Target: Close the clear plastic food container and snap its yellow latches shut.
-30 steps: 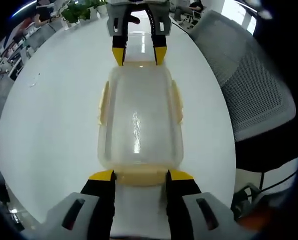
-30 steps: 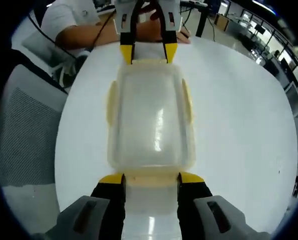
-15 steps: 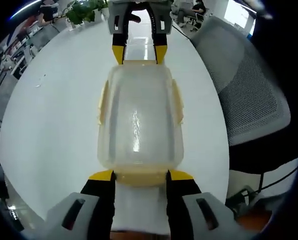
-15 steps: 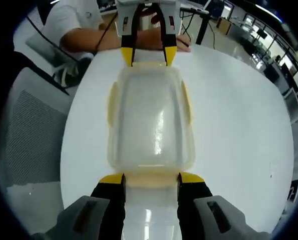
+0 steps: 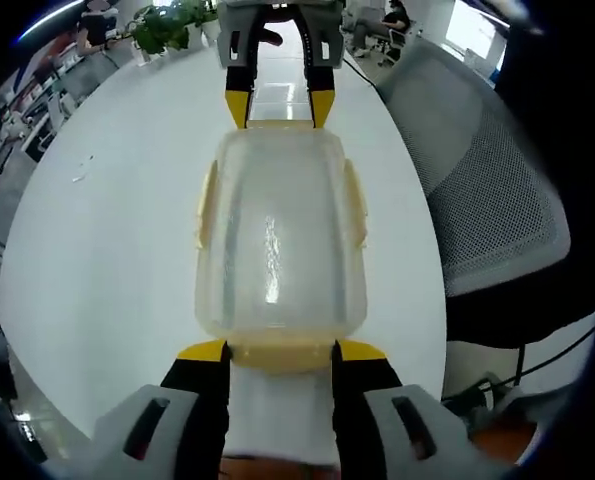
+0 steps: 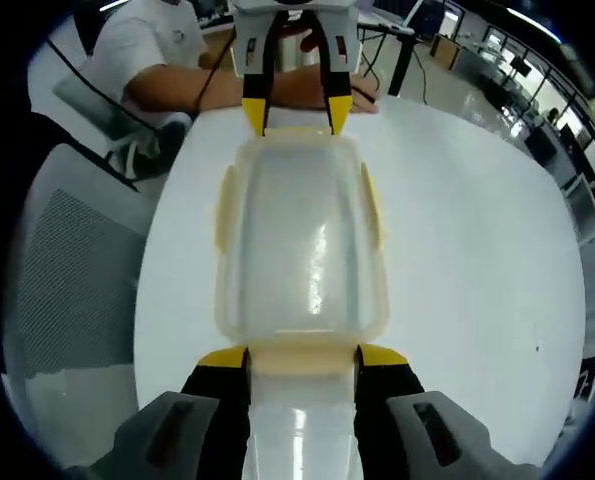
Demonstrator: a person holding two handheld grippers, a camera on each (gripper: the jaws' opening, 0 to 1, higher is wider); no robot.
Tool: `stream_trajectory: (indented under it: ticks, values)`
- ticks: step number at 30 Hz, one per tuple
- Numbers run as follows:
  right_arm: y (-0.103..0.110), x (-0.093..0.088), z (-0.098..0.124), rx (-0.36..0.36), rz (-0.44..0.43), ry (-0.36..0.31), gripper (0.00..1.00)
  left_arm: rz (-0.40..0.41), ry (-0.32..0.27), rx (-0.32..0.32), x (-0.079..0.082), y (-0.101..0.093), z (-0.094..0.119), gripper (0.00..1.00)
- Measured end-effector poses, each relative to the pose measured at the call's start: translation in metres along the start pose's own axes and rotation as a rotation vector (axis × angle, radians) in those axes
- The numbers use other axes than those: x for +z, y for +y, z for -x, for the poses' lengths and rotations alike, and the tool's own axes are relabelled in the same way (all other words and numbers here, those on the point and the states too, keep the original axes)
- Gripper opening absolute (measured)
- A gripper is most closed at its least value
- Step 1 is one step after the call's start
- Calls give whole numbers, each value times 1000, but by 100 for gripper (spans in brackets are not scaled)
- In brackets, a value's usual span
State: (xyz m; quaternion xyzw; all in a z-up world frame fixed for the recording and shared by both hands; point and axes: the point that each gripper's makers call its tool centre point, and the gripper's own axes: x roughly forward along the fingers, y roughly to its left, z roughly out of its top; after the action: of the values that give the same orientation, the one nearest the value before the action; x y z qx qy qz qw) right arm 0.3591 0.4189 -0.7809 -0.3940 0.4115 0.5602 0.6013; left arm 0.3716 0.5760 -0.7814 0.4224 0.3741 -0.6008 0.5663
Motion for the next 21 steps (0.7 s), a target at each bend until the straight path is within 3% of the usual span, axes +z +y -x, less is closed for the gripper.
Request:
stream_trajectory:
  ticks: [21]
  values:
    - [-5, 8, 20, -19, 2, -2, 40, -11, -11, 7, 8, 7, 21, 39]
